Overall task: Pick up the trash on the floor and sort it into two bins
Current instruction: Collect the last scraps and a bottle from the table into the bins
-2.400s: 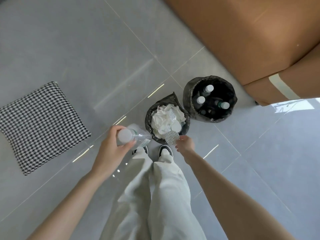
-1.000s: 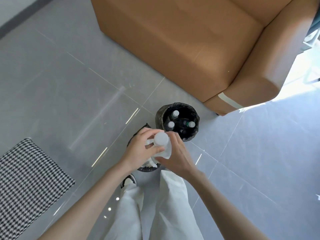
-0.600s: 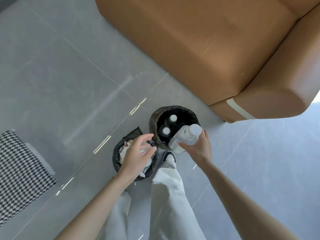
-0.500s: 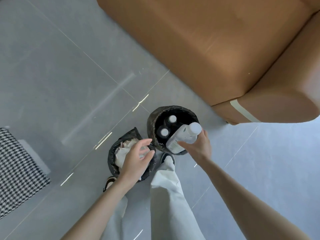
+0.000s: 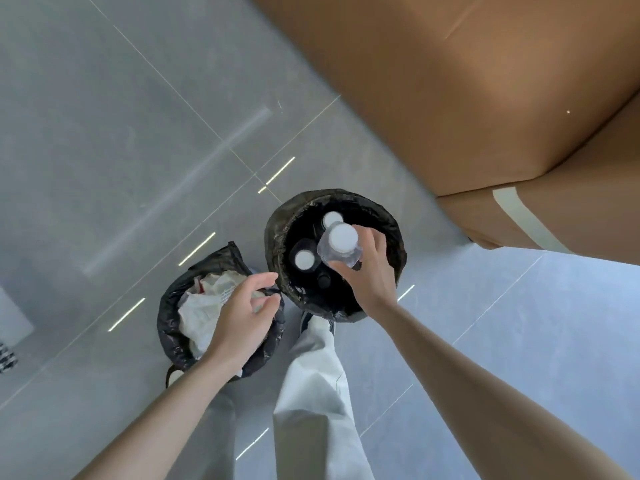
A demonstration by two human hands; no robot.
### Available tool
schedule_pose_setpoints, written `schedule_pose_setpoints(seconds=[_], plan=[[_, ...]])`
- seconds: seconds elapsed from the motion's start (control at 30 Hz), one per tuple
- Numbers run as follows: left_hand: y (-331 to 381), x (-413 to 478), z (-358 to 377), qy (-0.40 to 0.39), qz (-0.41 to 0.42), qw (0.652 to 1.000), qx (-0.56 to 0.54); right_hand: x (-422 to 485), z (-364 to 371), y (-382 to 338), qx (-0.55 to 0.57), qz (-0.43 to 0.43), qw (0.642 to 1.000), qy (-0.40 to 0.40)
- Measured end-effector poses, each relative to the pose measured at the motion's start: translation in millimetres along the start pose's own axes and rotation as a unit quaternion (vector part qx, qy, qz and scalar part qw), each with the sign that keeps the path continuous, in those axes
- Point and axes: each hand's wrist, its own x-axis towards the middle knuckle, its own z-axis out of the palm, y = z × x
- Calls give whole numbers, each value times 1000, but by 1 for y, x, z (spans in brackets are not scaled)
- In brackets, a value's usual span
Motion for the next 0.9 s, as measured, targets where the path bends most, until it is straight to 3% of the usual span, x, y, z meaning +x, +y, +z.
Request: schedule_pose_setpoints(seconds=[0.27, 0.37, 0.53, 0.7, 0.9], plan=[[-9, 30, 4, 9, -24, 1000, 9, 8, 27, 11, -53, -96, 988, -106], [-10, 32, 1, 4, -22, 1000, 18, 2, 26, 17, -77, -112, 986, -96], [-8, 28, -5, -4, -20, 1000, 24, -16, 12, 19, -160, -89, 983, -15], [-2, 23, -4, 0, -17, 1000, 15, -30, -5, 21, 41, -17, 999, 17], [-3, 28, 4, 3, -13, 1000, 5, -19, -7, 26, -21, -34, 999, -6]])
